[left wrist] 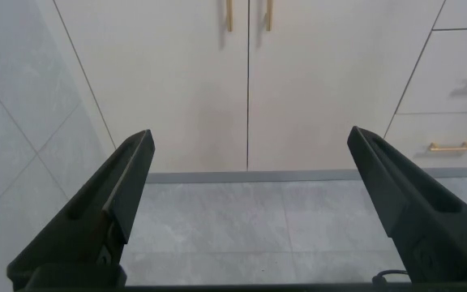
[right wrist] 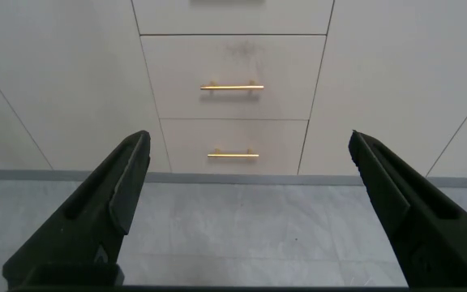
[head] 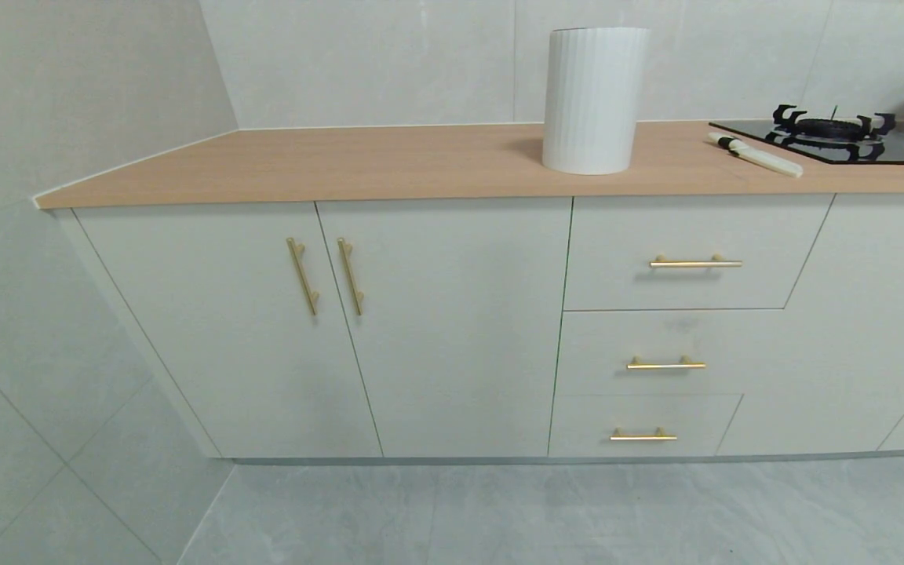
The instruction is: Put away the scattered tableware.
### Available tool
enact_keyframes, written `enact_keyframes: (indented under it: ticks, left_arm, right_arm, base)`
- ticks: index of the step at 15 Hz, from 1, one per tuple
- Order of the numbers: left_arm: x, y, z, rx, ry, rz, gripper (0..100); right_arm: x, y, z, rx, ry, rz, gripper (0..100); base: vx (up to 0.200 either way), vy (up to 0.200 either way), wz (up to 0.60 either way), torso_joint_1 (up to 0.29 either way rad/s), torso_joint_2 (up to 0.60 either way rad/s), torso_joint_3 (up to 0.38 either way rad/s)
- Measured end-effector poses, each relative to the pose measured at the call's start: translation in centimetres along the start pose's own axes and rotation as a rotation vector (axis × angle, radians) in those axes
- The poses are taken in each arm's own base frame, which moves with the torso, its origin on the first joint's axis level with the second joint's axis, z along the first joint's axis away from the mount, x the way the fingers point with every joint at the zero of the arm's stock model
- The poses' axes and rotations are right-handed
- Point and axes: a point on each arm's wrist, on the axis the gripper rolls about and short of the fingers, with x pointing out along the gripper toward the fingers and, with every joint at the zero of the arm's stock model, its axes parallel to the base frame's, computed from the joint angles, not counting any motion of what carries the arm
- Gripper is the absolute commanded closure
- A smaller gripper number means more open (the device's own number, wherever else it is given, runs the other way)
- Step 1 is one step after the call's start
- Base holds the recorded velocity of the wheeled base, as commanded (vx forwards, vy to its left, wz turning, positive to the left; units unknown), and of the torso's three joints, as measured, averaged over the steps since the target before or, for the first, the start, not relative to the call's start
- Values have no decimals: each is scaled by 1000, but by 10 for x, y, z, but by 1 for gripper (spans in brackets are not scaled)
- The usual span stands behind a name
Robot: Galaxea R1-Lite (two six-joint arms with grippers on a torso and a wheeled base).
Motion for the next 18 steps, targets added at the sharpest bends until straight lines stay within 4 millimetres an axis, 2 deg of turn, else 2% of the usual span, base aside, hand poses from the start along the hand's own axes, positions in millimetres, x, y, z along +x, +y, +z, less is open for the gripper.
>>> enact_keyframes:
  ticks: [4,18]
  left_arm:
    - [0,0,0,8,0,-2,0]
    - [0,0,0,4,1,-4,0]
  right_arm:
    - [0,0,0,2,2,0,0]
    - [0,0,0,0,3,3,0]
  base:
    - [0,0,0,0,0,0]
    - [200,0,0,3,1,3]
